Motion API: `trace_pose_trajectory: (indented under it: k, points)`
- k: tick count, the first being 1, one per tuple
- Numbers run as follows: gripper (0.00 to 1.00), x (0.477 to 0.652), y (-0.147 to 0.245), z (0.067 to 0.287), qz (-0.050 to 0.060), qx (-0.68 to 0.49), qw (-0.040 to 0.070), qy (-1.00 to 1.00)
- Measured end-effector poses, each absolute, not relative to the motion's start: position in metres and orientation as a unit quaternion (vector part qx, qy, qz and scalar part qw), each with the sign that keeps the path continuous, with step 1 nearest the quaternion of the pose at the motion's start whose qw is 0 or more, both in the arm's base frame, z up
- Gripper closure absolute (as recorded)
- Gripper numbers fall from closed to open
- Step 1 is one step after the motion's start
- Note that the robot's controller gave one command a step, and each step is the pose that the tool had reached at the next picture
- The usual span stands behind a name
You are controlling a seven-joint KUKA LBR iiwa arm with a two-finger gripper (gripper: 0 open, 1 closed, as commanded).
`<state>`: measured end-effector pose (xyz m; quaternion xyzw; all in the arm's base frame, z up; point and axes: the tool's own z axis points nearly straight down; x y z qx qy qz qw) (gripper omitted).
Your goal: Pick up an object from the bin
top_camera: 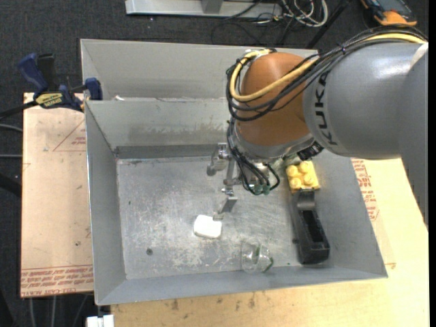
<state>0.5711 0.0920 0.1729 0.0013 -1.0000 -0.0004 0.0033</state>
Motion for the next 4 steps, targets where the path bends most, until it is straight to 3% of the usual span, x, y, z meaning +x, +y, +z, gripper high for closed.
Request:
trace_pose_trajectory:
  k: [1,2,3,4]
  points:
    - [0.00,0.573,0.092,0.177,-0.001,0.000,0.000,-1.000]
    - [0.00,0.548,0.079,0.132,-0.001,0.031,-0.003,-1.000]
    - [1.00,0.534,0.083,0.076,-0.001,0.028,0.001,-1.000]
    - [1.00,0.534,0.083,0.076,-0.001,0.027,0.001,-1.000]
